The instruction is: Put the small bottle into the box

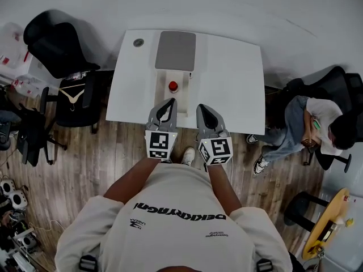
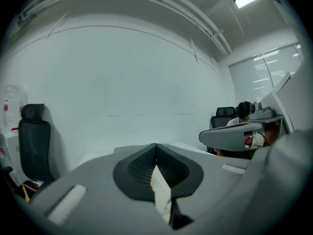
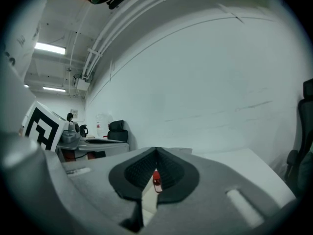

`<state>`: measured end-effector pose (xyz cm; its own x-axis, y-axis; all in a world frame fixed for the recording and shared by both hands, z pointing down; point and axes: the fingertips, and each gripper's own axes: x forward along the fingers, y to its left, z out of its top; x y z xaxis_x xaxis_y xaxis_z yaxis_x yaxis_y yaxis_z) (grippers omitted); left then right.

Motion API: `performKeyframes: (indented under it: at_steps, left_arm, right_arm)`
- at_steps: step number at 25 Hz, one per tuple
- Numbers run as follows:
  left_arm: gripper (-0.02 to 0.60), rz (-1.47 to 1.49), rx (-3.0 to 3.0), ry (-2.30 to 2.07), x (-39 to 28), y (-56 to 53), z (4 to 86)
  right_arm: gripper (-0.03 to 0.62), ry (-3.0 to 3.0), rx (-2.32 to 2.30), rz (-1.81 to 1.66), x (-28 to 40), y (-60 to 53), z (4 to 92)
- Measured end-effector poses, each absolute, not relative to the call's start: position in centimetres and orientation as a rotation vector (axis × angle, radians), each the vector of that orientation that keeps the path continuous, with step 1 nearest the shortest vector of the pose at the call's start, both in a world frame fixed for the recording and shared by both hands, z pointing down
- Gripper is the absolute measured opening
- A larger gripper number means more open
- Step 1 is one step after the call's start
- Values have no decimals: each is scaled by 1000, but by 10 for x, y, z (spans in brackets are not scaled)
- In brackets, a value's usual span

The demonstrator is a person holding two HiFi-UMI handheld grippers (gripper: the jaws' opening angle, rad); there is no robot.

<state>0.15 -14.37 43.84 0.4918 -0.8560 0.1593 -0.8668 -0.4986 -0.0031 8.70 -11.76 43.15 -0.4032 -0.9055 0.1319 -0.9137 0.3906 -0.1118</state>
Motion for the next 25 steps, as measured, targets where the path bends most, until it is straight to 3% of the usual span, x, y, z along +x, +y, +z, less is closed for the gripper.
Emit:
performKeyframes:
  at_steps: [25]
  left_arm:
    - [6, 148, 2658, -1504, 1, -141, 427]
  right_arm:
    - [0, -2588, 1701, 189, 87, -127, 423]
